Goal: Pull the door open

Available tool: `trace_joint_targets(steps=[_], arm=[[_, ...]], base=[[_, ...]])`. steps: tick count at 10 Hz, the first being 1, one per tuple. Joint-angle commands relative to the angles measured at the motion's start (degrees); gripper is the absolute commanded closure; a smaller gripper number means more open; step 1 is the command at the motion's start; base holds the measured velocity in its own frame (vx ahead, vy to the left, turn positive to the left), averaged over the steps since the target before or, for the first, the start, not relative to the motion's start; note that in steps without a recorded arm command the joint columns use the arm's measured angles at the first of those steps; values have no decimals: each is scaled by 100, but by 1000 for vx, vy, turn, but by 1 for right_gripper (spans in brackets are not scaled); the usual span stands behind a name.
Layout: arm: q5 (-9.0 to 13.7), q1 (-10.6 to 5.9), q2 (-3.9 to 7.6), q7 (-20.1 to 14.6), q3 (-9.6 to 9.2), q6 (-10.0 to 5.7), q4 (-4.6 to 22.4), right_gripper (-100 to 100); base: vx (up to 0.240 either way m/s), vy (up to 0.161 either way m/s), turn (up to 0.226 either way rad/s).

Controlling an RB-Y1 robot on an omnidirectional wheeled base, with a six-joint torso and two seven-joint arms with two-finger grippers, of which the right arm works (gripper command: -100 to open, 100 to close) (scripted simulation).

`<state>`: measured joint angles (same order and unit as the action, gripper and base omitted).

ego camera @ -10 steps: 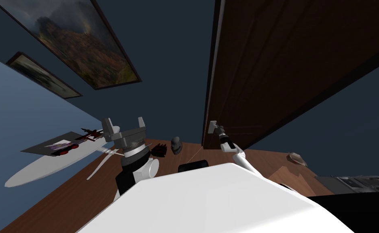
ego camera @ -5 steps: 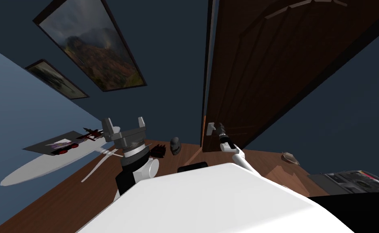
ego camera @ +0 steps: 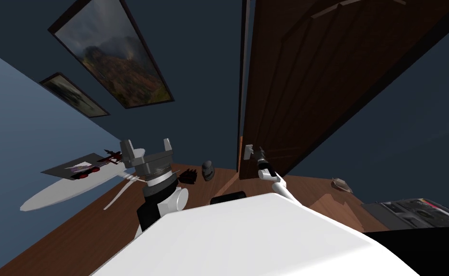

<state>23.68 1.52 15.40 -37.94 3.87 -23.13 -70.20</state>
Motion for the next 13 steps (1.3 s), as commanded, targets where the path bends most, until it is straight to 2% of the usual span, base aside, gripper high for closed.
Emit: trace_joint_targets(steps=[1, 2, 4, 5, 8, 9, 13], arm=[[213, -18, -191, -286, -142, 104, -148, -100], [213, -18, -191, -307, -142, 104, -148, -100], [518, -31, -328, -665, -178, 165, -198, -100], [518, -31, -328, -698, -178, 165, -198, -100], [952, -49, -522, -1216, -228, 250, -270, -100], [952, -49, -522, -1255, -228, 250, -270, -100], [1409, -67, -726, -1839, -281, 340, -345, -100]], base=[[-69, -42, 36], [-55, -26, 57], [-70, 25, 110], [-68, 34, 9], [-84, -20, 28], [-66, -45, 9], [-71, -34, 24]])
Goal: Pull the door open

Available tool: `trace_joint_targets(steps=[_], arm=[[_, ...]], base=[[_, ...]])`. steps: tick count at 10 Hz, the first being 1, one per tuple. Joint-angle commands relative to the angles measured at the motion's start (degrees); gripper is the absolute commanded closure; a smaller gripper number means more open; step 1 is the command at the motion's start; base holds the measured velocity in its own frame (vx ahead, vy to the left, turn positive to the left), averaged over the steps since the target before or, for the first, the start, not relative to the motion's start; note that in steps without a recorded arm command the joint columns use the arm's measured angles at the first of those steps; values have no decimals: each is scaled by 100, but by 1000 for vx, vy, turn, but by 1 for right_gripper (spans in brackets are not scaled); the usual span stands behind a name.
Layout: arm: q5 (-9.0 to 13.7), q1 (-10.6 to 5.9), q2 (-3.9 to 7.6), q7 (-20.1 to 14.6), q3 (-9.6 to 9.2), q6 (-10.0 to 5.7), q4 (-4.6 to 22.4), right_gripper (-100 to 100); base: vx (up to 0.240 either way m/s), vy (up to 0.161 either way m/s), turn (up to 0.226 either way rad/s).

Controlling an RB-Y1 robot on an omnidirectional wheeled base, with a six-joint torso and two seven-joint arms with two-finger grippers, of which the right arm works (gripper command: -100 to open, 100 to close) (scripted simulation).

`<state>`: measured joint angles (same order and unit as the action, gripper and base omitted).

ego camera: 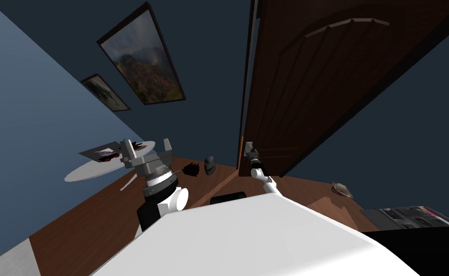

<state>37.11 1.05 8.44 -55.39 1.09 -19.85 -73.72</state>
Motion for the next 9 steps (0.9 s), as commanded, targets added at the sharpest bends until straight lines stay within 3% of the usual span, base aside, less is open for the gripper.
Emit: trace_joint_targets(steps=[1, 3, 5, 7, 8, 9], arm=[[149, -24, -68, -201, -13, 29, -7, -100], [164, -28, -76, -213, -14, 33, -7, -100], [294, 42, 290, -522, 171, -66, 122, -100], [344, 71, 442, -640, 248, -107, 174, -100], [326, 44, 415, -605, 200, -101, 197, -100], [326, 44, 415, -605, 200, -101, 197, 100]], base=[[-88, -27, 19], [-47, -19, 8], [121, 18, 270], [149, -4, 99], [62, -8, 21], [-1, -5, -44]])
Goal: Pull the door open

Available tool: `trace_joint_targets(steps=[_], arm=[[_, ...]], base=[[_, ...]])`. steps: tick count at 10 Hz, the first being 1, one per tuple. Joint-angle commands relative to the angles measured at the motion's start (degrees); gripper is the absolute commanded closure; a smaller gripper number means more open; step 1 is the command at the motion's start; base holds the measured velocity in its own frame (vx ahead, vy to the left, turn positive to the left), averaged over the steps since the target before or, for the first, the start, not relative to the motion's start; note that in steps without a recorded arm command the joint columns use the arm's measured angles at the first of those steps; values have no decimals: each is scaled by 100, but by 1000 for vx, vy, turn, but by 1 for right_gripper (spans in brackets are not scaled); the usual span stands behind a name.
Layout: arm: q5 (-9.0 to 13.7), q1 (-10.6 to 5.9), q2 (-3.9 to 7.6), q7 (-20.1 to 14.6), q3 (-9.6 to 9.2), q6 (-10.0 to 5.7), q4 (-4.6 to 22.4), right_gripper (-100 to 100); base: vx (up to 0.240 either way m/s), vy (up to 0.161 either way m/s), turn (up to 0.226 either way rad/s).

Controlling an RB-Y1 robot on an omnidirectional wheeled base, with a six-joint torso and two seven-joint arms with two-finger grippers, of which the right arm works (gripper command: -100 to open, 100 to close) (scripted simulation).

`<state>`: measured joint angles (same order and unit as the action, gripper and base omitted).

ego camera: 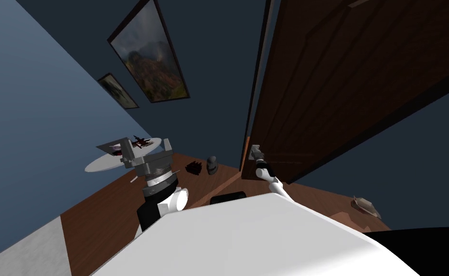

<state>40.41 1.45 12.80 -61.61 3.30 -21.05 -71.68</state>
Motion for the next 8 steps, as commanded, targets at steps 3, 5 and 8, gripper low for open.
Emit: trace_joint_targets(steps=[3, 5, 8], arm=[[-4, 5, -21, 16, -21, 18, -7, 100], [-4, 5, -21, 16, -21, 18, -7, 100], [57, 104, 267, -292, -188, -24, -35, 100]], base=[[-19, -6, 2], [-4, 1, -2], [-176, -86, 202]])
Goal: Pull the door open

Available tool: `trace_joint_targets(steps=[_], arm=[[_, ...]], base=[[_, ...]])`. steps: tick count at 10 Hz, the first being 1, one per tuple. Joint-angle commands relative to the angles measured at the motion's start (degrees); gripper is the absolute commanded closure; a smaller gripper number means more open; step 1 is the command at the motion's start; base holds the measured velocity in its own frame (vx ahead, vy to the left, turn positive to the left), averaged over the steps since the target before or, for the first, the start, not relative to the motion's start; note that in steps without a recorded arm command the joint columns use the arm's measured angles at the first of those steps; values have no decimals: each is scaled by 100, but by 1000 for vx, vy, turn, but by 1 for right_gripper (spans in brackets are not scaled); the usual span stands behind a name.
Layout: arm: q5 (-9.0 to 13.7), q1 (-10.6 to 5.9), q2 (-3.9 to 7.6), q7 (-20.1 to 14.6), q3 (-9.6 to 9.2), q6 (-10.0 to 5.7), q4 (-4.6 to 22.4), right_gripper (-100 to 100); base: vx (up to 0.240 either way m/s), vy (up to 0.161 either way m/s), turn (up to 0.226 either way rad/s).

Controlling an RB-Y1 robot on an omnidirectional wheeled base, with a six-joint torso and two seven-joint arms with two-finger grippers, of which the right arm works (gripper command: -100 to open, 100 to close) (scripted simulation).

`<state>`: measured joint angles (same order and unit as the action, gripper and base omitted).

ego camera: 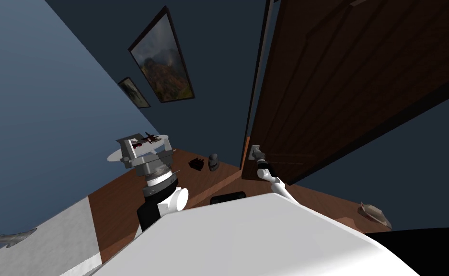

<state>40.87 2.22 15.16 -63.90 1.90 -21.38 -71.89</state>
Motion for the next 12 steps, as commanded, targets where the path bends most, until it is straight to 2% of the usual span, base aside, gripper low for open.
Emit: trace_joint_targets(steps=[1, 8, 9, 10, 12], arm=[[28, 53, 115, -157, -106, -5, -26, 100], [156, 248, 730, -851, -526, -108, -118, 100], [170, 269, 796, -925, -572, -119, -128, 100], [164, 264, 752, -860, -526, -100, -116, 100], [152, 358, 890, -1014, -681, -149, -191, 100]], base=[[-208, -49, 193], [-217, -69, 197], [-218, -69, 176], [-96, -24, 42], [-164, -35, 124]])
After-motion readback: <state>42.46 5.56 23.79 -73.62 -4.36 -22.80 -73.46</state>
